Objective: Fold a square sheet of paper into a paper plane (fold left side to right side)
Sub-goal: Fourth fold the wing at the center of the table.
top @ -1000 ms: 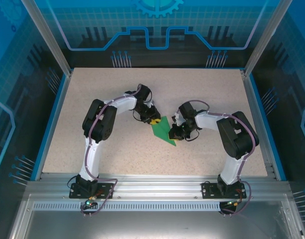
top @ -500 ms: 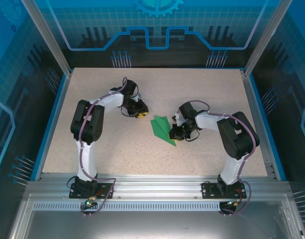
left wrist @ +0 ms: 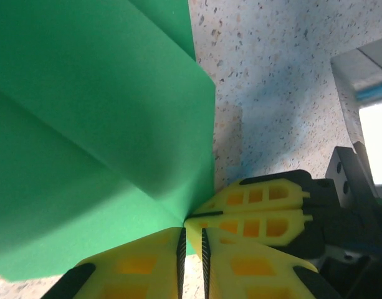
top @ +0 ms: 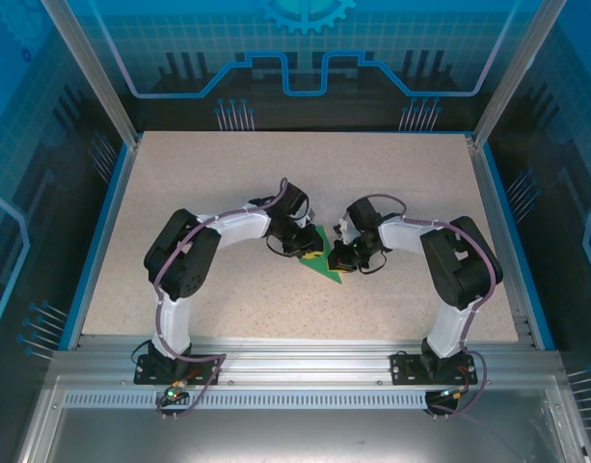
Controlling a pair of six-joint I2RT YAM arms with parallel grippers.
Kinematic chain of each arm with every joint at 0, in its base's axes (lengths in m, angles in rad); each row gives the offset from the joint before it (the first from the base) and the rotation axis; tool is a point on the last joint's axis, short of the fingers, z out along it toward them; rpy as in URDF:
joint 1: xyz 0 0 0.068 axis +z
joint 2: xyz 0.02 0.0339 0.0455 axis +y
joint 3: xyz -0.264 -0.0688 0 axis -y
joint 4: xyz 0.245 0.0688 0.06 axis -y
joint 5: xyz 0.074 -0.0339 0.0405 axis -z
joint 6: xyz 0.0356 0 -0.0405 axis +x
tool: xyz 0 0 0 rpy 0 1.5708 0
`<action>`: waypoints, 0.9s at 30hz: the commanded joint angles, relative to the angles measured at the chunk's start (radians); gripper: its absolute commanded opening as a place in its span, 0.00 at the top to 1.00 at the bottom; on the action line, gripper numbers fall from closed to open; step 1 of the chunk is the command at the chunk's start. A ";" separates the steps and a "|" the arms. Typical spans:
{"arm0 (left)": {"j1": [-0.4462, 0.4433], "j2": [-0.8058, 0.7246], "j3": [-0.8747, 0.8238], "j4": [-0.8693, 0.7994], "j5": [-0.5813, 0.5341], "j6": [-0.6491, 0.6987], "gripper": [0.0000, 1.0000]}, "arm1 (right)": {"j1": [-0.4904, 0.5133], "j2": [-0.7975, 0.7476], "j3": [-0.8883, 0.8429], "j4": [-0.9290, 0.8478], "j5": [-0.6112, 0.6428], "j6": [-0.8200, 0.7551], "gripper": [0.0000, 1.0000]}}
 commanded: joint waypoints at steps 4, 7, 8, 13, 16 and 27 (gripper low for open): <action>-0.008 0.048 0.008 0.056 0.044 -0.052 0.82 | 0.013 0.048 -0.048 -0.141 0.106 0.012 0.94; -0.008 0.061 0.010 0.062 0.043 -0.062 0.83 | 0.014 0.049 -0.048 -0.139 0.104 0.012 0.94; -0.008 0.068 0.011 0.062 0.043 -0.065 0.83 | 0.014 0.050 -0.048 -0.139 0.105 0.013 0.94; -0.012 0.083 0.024 0.062 0.051 -0.067 0.84 | 0.014 0.054 -0.046 -0.140 0.101 0.011 0.94; -0.016 0.089 0.030 0.062 0.060 -0.066 0.84 | 0.014 0.057 -0.045 -0.140 0.101 0.010 0.94; -0.020 0.127 0.050 0.025 0.026 -0.046 0.85 | 0.017 0.063 -0.040 -0.153 0.111 0.008 0.94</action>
